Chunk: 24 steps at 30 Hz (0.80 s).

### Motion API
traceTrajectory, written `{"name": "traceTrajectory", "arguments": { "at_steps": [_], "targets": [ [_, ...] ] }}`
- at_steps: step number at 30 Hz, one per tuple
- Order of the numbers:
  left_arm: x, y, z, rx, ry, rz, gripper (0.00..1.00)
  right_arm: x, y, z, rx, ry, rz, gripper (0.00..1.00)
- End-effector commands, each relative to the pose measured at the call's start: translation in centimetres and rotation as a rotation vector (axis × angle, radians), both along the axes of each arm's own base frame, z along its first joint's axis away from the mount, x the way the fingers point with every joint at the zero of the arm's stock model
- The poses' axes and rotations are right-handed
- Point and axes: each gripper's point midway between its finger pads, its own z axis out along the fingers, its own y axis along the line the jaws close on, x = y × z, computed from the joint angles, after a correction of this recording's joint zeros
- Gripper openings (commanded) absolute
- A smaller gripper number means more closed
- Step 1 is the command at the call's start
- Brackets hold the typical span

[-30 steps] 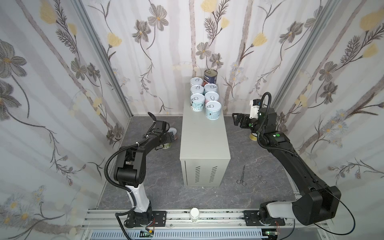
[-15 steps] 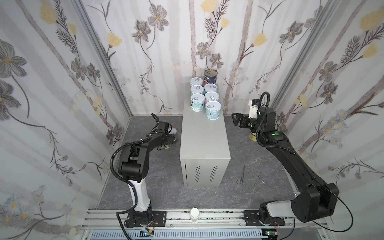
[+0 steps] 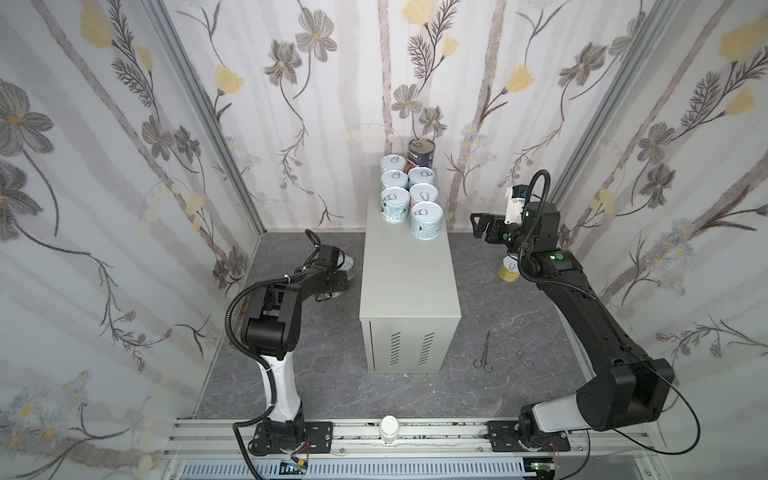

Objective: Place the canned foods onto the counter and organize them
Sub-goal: 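Close the left gripper around the green grape-label can on the floor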

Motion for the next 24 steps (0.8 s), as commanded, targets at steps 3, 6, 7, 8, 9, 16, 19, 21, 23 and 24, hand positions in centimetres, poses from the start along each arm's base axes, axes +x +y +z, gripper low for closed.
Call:
{"name": "traceTrajectory", "arguments": {
  "at_steps": [3, 6, 7, 8, 9, 16, 19, 21, 23, 24],
  "targets": [
    [0.0, 0.0, 0.4, -0.004, 0.003, 0.004, 0.67, -0.4, 0.1, 1.2, 0.014, -0.025, 0.005, 1.0],
    [-0.3, 0.0, 0.7, -0.005, 0.005, 0.006, 0.65, -0.5, 0.0, 1.2, 0.009, -0.023, 0.005, 1.0],
    [-0.4, 0.1, 0.9, -0.001, 0.004, 0.006, 0.65, -0.5, 0.0, 1.2, 0.008, -0.022, 0.005, 1.0],
    [-0.5, 0.2, 1.2, 0.003, 0.003, 0.006, 0.64, -0.5, 0.0, 1.1, 0.008, -0.021, 0.005, 1.0],
    [-0.6, 0.3, 1.7, 0.008, -0.001, 0.007, 0.63, -0.5, 0.0, 1.1, 0.008, -0.021, 0.005, 1.0],
    [-0.8, 0.7, 7.1, 0.059, -0.042, -0.004, 0.61, -0.4, 0.1, 0.7, 0.009, -0.012, 0.009, 1.0],
    [-1.4, 0.4, 9.6, 0.063, -0.057, -0.015, 0.61, -0.5, 0.2, 0.8, 0.013, -0.017, 0.016, 1.0],
    [-1.6, 0.1, 12.2, 0.052, -0.097, -0.026, 0.61, -0.7, 0.2, 1.1, 0.016, -0.027, 0.017, 1.0],
    [-1.8, -0.4, 14.9, 0.033, -0.133, -0.04, 0.6, -0.9, 0.3, 1.5, 0.02, -0.042, 0.024, 1.0],
    [-1.9, -0.6, 16.4, 0.022, -0.155, -0.046, 0.59, -1.1, 0.5, 1.8, 0.025, -0.054, 0.035, 1.0]
  ]
}}
